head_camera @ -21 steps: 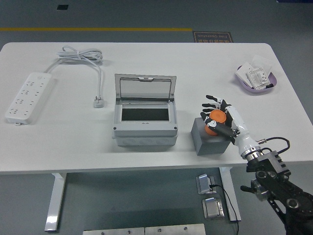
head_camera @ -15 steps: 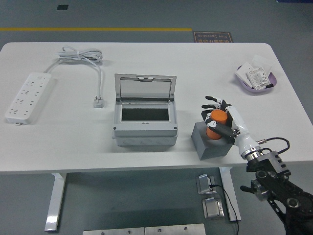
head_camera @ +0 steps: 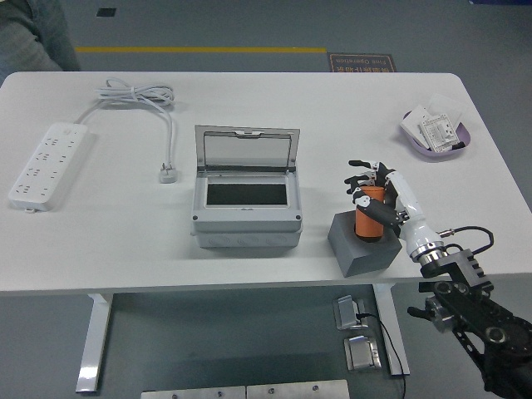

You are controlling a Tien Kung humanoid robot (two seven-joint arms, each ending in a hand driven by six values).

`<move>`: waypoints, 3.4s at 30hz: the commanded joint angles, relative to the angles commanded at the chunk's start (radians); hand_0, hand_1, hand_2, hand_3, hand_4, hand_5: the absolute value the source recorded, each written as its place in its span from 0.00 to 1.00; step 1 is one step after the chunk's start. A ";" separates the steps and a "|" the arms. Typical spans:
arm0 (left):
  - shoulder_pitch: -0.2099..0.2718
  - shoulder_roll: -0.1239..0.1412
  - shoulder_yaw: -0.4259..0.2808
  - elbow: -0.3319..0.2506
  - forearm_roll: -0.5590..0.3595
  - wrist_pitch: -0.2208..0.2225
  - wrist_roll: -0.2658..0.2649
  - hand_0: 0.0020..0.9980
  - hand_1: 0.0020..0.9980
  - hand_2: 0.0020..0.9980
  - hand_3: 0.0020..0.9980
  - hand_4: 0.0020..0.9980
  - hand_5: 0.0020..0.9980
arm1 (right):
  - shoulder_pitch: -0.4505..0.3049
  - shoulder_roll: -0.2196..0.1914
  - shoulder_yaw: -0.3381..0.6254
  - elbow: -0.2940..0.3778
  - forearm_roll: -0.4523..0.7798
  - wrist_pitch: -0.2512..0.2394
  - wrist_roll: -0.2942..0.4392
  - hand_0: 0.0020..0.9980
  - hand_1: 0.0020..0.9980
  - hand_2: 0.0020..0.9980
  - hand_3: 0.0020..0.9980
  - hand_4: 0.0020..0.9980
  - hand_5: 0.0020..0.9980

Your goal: Fetch the battery,place it into the box,close the lid of the box

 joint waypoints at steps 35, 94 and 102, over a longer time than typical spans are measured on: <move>-0.002 -0.002 0.028 0.002 -0.033 -0.001 -0.001 0.64 0.70 0.66 0.64 0.70 0.22 | 0.035 -0.024 -0.008 0.005 -0.026 -0.002 0.002 0.34 0.49 0.61 0.66 0.00 0.02; 0.003 -0.005 0.021 0.002 -0.022 -0.001 0.005 0.64 0.70 0.65 0.64 0.71 0.23 | -0.079 -0.076 0.208 0.080 -0.133 0.072 -0.059 0.93 0.84 0.82 0.92 0.95 0.69; 0.001 -0.002 0.036 0.002 -0.038 -0.001 0.000 0.64 0.70 0.65 0.64 0.71 0.22 | -0.077 -0.078 0.221 0.081 -0.144 0.071 -0.062 0.89 0.81 0.81 0.91 0.95 0.67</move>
